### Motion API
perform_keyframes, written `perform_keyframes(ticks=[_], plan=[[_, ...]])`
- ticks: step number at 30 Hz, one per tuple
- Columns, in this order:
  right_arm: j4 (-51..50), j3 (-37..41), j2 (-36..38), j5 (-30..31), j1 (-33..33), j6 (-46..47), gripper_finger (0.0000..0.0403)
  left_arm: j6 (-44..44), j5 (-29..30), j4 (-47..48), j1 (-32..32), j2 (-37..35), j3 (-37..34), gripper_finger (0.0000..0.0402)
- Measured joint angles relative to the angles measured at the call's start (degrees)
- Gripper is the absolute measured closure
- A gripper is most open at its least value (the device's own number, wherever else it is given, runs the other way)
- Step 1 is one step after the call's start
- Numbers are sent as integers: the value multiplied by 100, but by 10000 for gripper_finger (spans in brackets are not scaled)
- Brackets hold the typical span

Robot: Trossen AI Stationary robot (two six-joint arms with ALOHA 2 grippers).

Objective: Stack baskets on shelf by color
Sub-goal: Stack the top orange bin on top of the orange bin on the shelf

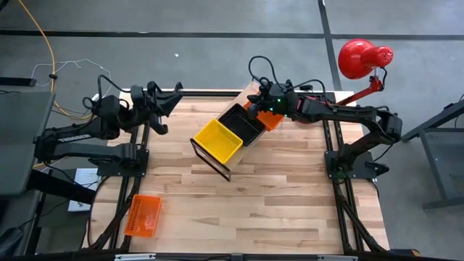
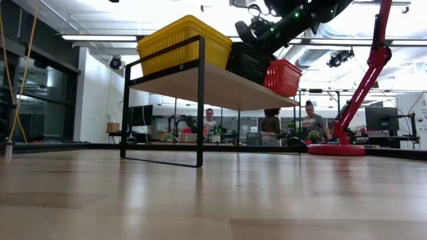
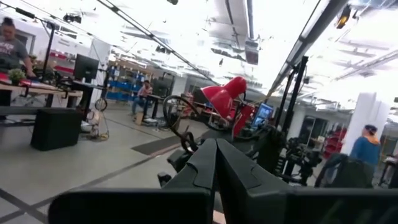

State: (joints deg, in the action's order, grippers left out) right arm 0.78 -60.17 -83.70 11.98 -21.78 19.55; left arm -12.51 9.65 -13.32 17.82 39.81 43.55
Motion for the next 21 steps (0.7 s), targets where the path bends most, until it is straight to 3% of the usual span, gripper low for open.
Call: perform_keyframes(ticks=[5,8,14,18,21], plan=[[49,-27,121,1,0,-118,403,171,7,13,0,12,0,401],[-88,-90,450,-396,-1,-445,403,173,8,14,1,15,0,401],[-1720,-96,1506,-936,281,-678,403,221,28,15,8,14,0,401],[-2923,-96,2121,-1749,721,-675,403,222,185,18,15,16,0,401],[-3714,-96,2304,-1893,1128,-578,403,273,289,18,15,16,0,401]])
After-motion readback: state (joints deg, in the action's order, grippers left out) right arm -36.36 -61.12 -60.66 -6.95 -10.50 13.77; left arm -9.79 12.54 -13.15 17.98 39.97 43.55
